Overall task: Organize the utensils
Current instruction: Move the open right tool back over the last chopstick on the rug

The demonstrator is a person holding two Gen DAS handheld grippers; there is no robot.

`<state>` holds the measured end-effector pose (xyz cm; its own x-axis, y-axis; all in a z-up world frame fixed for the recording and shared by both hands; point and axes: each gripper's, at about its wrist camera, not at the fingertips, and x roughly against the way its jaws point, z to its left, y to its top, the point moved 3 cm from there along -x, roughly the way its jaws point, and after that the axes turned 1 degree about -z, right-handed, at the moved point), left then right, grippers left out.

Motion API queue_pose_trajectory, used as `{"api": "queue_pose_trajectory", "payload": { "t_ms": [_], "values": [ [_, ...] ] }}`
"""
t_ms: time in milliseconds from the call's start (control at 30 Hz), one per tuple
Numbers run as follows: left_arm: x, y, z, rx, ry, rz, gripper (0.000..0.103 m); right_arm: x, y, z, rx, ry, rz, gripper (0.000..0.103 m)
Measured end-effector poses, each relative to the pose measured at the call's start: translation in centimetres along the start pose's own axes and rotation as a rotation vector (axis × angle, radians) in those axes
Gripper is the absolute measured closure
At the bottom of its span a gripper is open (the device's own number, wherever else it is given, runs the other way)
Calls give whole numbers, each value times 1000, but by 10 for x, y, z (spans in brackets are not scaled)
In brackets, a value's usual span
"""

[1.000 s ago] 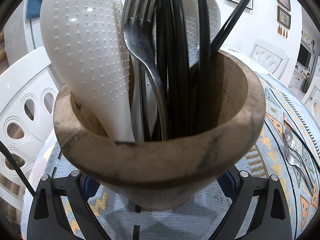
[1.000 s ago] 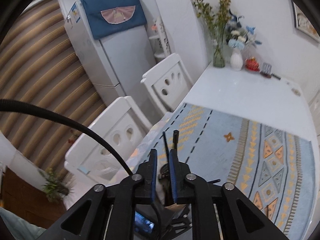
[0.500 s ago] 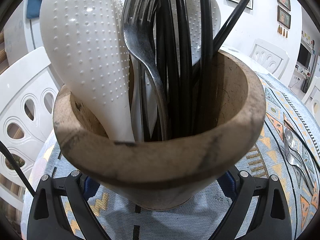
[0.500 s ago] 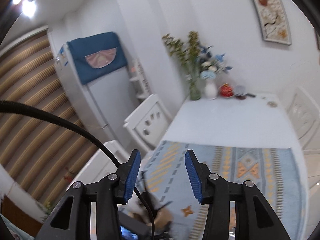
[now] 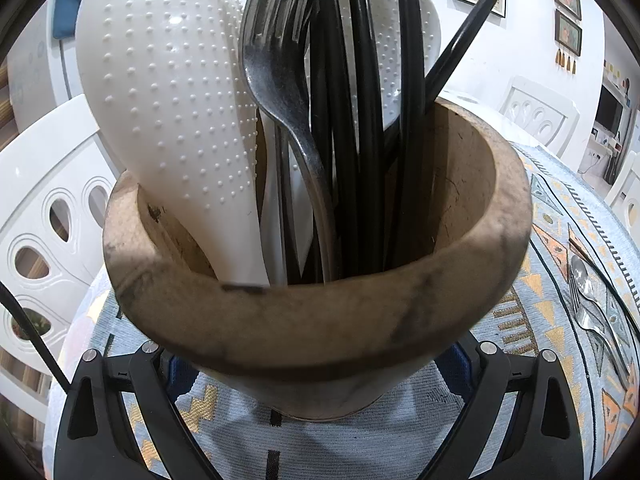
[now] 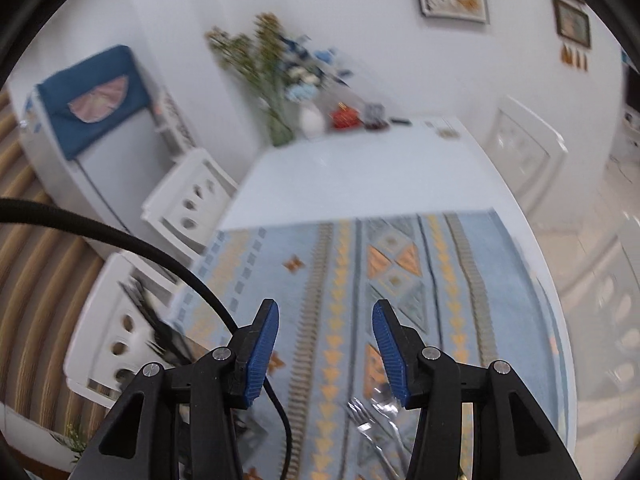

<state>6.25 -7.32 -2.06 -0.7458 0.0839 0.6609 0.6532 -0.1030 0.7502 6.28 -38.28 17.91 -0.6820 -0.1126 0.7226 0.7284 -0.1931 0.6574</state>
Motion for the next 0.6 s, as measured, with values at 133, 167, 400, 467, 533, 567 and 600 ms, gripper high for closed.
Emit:
{"api": "queue_pose_trajectory", "payload": {
  "t_ms": [133,167,400,467,533,567,600],
  "values": [
    [0,0,-2,-1,2,1,8,-34,-20,-23,31,-111,123,56],
    [0,0,-2,-2,2,1,8,-48,-26,-29,43,-141,179,56],
    [0,0,-2,-3,3,3,8,-135,-84,-88,-80,-219,518,62],
    [0,0,-3,-4,5,4,7,-142,-87,-93,-74,-238,528,62],
    [0,1,-3,-4,5,5,7,-151,-88,-96,-48,-250,547,62],
    [0,0,-3,-4,5,6,7,-154,-89,-97,-44,-252,555,62],
    [-1,1,-3,-5,5,6,7,-159,-90,-100,-41,-253,564,62]
  ]
}}
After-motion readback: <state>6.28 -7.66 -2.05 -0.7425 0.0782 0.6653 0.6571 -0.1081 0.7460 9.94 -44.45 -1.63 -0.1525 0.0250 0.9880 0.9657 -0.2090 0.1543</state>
